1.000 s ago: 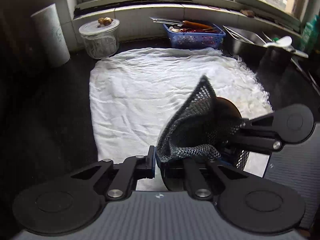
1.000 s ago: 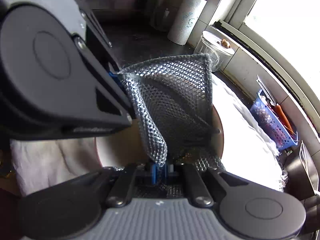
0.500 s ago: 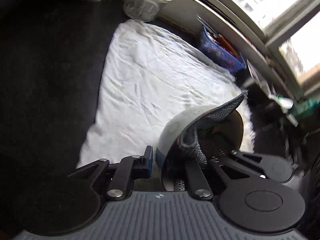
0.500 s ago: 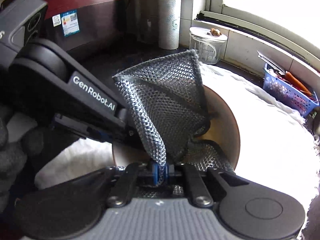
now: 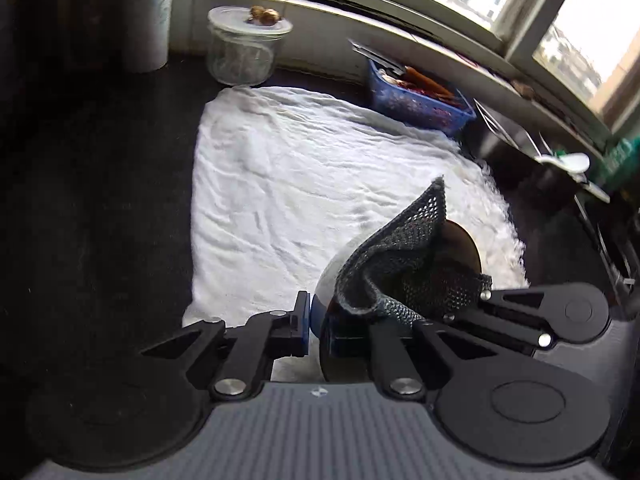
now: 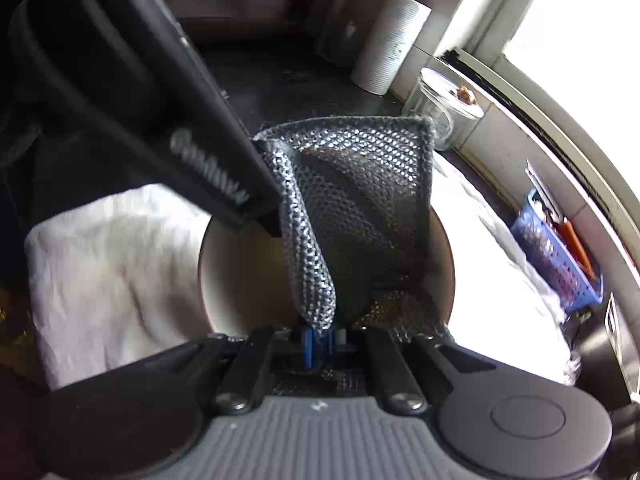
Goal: Clean bowl
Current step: 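Rotate the bowl with the left gripper while the right gripper scrubs inside it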
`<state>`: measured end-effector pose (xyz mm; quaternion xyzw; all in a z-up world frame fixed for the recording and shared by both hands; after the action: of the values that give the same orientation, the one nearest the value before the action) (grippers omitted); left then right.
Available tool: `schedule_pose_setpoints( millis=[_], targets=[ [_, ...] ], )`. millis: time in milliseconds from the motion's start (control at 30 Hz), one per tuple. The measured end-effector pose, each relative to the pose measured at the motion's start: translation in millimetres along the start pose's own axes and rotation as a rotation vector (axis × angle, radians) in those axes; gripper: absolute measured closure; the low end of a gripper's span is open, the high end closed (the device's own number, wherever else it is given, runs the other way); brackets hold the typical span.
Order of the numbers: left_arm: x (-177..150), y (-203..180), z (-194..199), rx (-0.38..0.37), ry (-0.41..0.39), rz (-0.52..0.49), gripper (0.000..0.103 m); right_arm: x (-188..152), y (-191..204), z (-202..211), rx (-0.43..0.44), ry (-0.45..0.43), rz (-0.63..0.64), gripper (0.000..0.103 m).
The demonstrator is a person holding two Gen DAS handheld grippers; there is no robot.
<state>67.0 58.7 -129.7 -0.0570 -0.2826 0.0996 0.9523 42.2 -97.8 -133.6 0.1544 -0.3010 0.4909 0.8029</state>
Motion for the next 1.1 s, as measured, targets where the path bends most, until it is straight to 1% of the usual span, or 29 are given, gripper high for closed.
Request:
schedule_pose_setpoints(
  millis=[33,133,233,400,433,467,533,567,600,633,667,700,767,800,833,867,933,1000,1033,1100],
  targets=[
    [-1.5,5.0,-2.0,-0.014,0.01,0.043,0.094,0.1,-0.2,-0.2,-0.002,-0.024,-0.041,0.096],
    [-8.4,23.2,-8.1,-0.058,0.061,0.218,0.094,3.7,-1.7,-2.1,0.025,-0.068,-0.151,0.094],
    [-16.5,31.0,-12.1,-0.077,0.105,0.321,0.094,8.0,-3.9,-4.3,0.058,-0.103,-0.254,0.093],
    [-37.9,46.4,-27.8,-0.13,0.245,0.513,0.094,10.0,-11.2,-8.5,0.149,-0.126,-0.414,0.094],
    [-38.4,45.9,-29.1,-0.131,0.251,0.507,0.094,10.0,-10.9,-9.8,0.157,-0.125,-0.425,0.094],
    [-35.2,41.7,-27.5,-0.117,0.241,0.453,0.094,10.5,-9.9,-10.7,0.156,-0.118,-0.412,0.094],
    [-22.7,24.1,-18.3,-0.04,0.195,0.255,0.094,12.0,-8.5,-11.2,0.151,-0.098,-0.369,0.094],
    [-16.6,12.5,-10.6,0.025,0.141,0.127,0.093,13.0,-6.5,-11.3,0.134,-0.082,-0.331,0.094],
    [-8.7,-5.8,1.3,0.124,0.051,-0.068,0.093,13.4,-3.8,-11.0,0.108,-0.064,-0.279,0.094],
    [-5.9,-18.2,7.0,0.166,0.004,-0.195,0.093,13.0,-1.4,-10.5,0.085,-0.05,-0.228,0.094],
    [-3.6,-27.4,9.9,0.184,-0.023,-0.283,0.089,12.5,-0.8,-9.9,0.072,-0.04,-0.194,0.095],
    [-2.4,-34.1,11.9,0.207,-0.048,-0.347,0.089,11.8,-1.8,-9.1,0.066,-0.033,-0.175,0.096],
    [-6.8,-54.7,15.8,0.291,-0.143,-0.565,0.089,10.8,-4.0,-7.6,0.043,-0.019,-0.13,0.097],
    [-10.3,-61.9,16.9,0.325,-0.184,-0.635,0.09,10.6,-5.0,-6.6,0.033,-0.015,-0.104,0.097],
    [-10.9,-64.6,17.3,0.333,-0.191,-0.649,0.093,10.9,-6.2,-5.4,0.02,-0.01,-0.079,0.097],
    [-11.5,-65.8,16.6,0.325,-0.182,-0.638,0.093,11.2,-7.2,-4.4,0.008,-0.006,-0.058,0.098],
    [-6.5,-55.7,16.3,0.274,-0.151,-0.516,0.094,11.8,-10.2,-3.5,-0.011,0.0,-0.036,0.098],
    [-0.8,-43.2,15.9,0.22,-0.116,-0.39,0.096,11.1,-12.4,-4.6,-0.008,-0.006,-0.051,0.098],
    [1.5,-36.4,15.4,0.193,-0.099,-0.323,0.096,10.8,-12.2,-5.8,-0.003,-0.011,-0.063,0.098],
    [2.3,-20.4,12.3,0.143,-0.068,-0.176,0.095,10.4,-13.6,-8.2,0.034,-0.027,-0.131,0.098]
  ],
)
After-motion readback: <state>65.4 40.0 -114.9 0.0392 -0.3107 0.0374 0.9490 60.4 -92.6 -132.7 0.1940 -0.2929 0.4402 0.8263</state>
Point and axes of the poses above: each gripper's, at about its wrist camera, not at the fingertips, and z roughly against the way its jaws point, y to its left, x to its top, the point moved 3 cm from there along -z, roughly the way its jaws point, and after that the axes turned 14 degrees about x, right-handed, at the moved point
